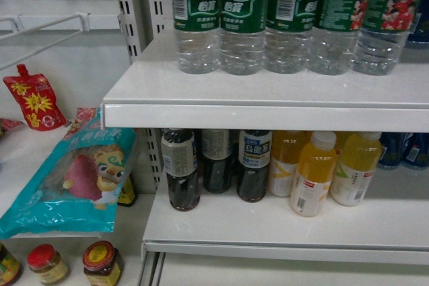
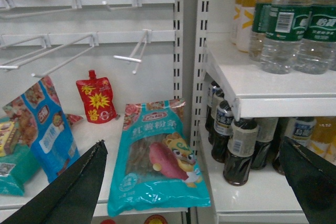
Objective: Move water from second to third shelf
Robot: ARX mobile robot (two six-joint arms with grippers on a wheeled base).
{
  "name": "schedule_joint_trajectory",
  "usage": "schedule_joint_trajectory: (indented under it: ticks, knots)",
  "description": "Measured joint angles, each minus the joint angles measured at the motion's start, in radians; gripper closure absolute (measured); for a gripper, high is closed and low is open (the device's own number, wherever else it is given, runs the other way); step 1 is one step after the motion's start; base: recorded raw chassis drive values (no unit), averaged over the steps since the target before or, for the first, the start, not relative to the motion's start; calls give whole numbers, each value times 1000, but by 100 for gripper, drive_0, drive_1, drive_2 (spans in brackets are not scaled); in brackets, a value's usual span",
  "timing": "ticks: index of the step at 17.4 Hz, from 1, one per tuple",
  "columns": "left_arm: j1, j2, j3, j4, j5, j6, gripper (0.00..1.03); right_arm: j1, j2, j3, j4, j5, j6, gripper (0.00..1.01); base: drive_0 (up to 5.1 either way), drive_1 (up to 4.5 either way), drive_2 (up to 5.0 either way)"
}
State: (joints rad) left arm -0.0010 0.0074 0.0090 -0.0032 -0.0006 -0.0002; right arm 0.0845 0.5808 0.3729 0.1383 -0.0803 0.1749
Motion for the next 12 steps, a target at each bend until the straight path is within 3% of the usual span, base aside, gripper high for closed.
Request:
schedule_joint_trajectory:
  ticks: [3,6,12]
  knots:
    - [0,0,0,-1,0,0,5,0,0,0,1,0,0,59,-438,212,212]
    - [0,0,0,-2,-3,0,5,1,-2,0,3,-18,0,59,0,0,0]
    - [0,0,0,0,0,0,5,0,-1,0,0,0,0,59,0,0,0]
